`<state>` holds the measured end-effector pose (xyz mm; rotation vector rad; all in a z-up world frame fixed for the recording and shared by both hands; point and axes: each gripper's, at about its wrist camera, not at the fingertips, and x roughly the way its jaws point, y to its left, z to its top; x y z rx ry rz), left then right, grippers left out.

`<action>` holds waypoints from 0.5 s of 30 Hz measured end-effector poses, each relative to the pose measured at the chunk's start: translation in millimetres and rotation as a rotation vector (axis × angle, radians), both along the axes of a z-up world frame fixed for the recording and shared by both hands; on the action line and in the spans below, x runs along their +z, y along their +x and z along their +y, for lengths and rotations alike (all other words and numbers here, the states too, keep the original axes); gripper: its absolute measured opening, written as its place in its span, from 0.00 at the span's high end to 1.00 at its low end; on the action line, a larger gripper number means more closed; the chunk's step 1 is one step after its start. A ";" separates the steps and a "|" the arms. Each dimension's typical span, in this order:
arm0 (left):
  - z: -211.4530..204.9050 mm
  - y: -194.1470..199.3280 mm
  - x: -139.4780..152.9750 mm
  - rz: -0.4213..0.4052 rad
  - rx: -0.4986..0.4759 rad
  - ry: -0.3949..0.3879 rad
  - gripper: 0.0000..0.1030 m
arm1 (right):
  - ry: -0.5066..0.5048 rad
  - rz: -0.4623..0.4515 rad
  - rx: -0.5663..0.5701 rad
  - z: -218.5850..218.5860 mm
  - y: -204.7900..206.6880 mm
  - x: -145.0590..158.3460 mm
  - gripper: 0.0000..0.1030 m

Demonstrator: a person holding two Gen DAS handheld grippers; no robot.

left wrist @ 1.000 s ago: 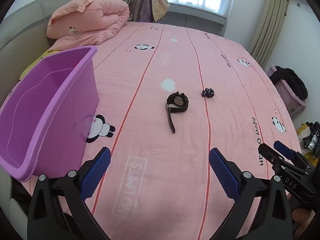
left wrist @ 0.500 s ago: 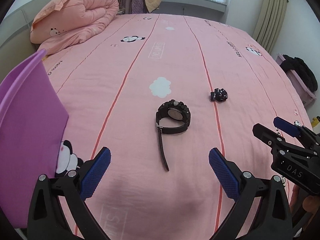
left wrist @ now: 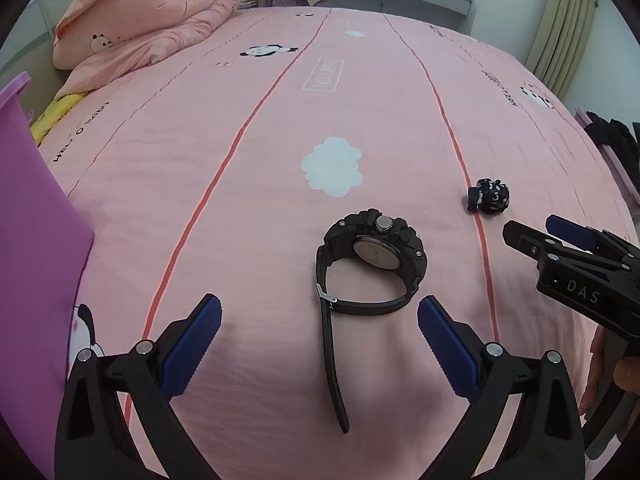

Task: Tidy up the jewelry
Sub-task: 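Grasp the black watch with the left tool while the right tool grasps the scrunchie with key ring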

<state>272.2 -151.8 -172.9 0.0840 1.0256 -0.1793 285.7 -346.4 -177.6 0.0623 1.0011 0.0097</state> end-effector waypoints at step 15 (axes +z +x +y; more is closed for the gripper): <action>-13.1 17.0 -18.5 0.041 -0.015 -0.092 0.05 | -0.011 0.049 -0.014 -1.9 47.8 -24.9 0.33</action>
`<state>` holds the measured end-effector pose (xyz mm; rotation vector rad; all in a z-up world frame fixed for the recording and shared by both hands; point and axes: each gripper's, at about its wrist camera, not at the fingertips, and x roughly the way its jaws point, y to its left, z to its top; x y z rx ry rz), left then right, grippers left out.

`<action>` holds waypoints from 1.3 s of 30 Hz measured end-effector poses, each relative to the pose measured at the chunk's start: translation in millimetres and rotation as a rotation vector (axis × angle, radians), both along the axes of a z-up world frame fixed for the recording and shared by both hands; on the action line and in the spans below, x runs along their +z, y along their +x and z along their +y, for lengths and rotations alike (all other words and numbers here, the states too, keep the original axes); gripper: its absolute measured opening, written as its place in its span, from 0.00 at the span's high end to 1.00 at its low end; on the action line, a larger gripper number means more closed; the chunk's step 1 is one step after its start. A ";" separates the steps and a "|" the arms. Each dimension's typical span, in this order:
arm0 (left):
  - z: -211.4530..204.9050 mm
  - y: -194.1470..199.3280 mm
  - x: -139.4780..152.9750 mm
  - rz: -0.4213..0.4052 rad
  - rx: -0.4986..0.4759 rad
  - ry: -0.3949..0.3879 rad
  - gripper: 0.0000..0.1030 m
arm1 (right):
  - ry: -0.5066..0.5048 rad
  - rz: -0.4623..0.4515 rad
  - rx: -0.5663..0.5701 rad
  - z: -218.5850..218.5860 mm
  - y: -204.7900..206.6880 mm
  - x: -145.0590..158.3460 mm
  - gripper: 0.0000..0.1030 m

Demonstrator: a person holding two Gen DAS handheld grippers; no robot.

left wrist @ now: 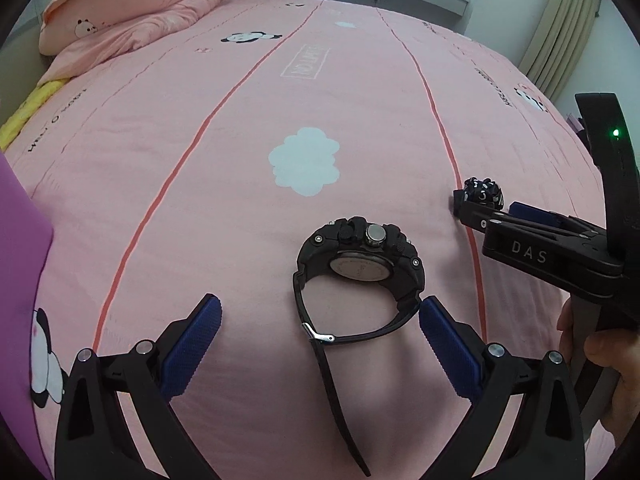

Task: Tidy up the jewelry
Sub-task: 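Grasp the black watch with the left tool while the right tool grasps the scrunchie with key ring, then lift the watch and scrunchie and carry both over the purple tub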

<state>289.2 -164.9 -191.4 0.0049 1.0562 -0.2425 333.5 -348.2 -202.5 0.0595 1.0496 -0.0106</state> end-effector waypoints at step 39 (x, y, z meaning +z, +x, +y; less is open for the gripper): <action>10.0 -44.3 -0.9 0.025 -0.009 0.011 0.37 | 0.072 -0.147 0.043 6.3 -76.3 20.1 0.50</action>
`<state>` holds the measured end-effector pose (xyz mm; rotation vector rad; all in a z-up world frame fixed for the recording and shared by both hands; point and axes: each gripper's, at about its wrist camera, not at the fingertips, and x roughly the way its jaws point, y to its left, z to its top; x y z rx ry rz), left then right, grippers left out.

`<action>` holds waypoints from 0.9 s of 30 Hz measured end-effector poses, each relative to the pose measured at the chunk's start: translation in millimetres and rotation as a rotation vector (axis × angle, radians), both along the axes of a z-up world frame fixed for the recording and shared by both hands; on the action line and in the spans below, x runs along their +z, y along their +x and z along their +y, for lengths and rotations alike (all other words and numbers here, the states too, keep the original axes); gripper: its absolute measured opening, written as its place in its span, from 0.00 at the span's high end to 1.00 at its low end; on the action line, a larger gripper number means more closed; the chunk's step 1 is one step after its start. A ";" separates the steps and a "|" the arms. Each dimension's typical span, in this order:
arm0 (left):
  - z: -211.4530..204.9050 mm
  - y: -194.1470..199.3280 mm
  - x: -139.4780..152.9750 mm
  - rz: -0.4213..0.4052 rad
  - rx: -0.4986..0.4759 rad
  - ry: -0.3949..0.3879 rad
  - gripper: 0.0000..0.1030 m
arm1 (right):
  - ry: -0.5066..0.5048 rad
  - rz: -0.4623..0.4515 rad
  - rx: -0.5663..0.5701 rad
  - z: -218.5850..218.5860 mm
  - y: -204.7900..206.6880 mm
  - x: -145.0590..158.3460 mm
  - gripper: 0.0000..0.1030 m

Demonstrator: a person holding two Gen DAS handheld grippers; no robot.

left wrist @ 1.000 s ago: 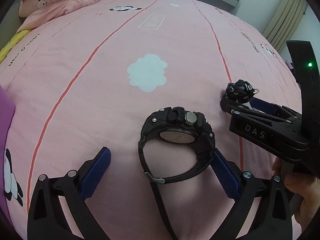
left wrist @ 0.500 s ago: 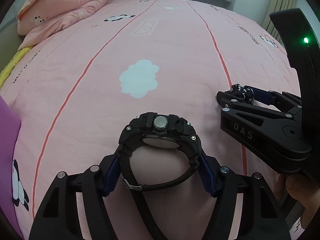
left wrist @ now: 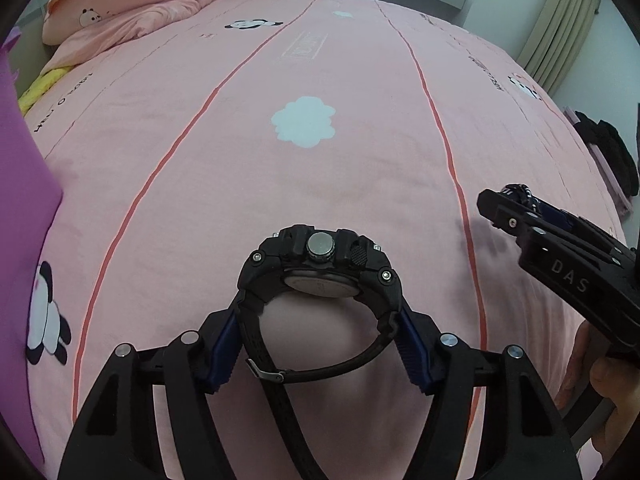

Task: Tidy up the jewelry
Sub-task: 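Lift the watch and scrunchie and carry both over the purple tub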

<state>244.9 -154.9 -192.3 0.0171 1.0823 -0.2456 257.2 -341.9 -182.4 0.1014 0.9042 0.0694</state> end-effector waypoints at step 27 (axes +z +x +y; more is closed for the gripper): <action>103.4 -195.3 188.8 -0.236 -0.099 -0.064 0.37 | 0.099 -0.141 -0.034 85.1 -220.6 137.1 0.50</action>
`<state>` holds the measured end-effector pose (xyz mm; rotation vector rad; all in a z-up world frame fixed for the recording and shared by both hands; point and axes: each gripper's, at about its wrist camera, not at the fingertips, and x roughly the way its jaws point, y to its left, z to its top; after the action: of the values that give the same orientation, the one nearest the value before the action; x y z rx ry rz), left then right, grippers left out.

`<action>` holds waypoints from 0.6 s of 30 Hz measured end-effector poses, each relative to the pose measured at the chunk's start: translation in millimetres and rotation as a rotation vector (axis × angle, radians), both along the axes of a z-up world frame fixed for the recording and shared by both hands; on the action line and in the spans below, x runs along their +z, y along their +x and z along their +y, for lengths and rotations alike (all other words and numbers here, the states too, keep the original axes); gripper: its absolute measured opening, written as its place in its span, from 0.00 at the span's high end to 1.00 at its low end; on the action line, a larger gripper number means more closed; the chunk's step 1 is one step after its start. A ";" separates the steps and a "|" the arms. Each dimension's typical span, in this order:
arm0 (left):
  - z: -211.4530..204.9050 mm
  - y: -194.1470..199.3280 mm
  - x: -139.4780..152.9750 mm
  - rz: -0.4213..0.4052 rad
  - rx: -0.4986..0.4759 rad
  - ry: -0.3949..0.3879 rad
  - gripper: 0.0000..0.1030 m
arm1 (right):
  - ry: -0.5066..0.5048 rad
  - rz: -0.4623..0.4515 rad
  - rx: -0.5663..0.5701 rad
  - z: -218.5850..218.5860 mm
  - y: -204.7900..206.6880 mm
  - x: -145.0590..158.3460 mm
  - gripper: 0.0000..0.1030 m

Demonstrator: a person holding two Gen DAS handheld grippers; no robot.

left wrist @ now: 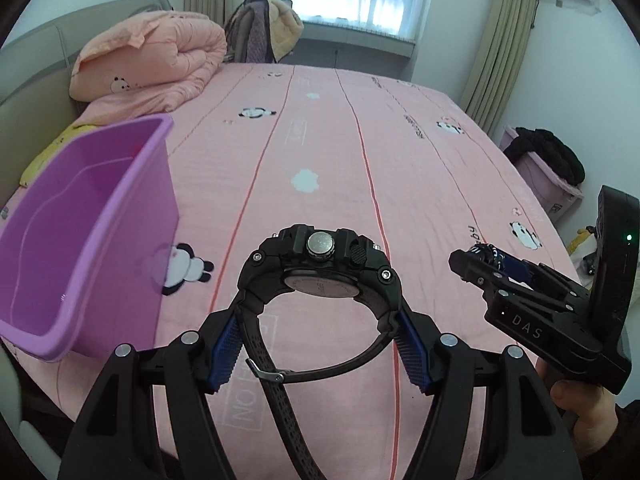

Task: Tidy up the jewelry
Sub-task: 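Lift the watch and scrunchie and carry both over the purple tub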

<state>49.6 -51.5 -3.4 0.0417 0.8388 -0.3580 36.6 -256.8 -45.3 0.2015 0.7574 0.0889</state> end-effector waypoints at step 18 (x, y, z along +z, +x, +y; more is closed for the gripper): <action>171.3 47.9 60.5 -0.126 0.297 0.041 0.37 | 0.091 -0.115 0.307 188.5 81.2 83.4 0.50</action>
<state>97.5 119.8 57.1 -0.0226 0.7146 -0.0577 117.8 -68.3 38.1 0.1641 0.6660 0.4234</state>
